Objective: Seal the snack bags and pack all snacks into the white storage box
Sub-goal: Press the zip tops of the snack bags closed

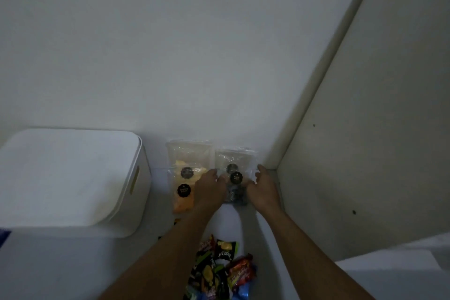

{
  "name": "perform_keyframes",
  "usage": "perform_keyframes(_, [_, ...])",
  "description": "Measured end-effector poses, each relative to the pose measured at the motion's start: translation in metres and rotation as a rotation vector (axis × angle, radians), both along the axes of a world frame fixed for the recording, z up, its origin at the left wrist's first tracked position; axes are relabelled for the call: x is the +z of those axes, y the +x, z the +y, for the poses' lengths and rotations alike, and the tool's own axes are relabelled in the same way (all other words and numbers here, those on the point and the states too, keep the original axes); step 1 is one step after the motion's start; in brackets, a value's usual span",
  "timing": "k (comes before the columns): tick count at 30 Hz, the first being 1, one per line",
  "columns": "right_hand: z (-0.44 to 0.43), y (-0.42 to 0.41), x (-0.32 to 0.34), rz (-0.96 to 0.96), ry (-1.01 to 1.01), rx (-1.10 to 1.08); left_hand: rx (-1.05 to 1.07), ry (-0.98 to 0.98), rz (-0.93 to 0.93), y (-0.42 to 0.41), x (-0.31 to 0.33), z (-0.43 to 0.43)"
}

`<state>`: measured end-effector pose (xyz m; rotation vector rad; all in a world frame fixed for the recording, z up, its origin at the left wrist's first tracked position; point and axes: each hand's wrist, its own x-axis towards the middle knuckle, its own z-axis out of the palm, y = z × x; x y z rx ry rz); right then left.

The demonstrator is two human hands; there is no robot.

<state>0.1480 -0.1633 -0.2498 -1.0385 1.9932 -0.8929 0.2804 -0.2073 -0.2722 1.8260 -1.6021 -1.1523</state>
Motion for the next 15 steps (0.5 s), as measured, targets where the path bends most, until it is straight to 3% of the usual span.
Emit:
perform_keyframes(8, [0.014,0.033,0.057,0.142,-0.021,0.087,-0.102,-0.213,-0.058,0.048,0.063,0.017])
perform_keyframes(15, [0.013,0.115,0.106,0.256,-0.049,0.182,-0.058,-0.444,-0.177,0.161,0.131,0.019])
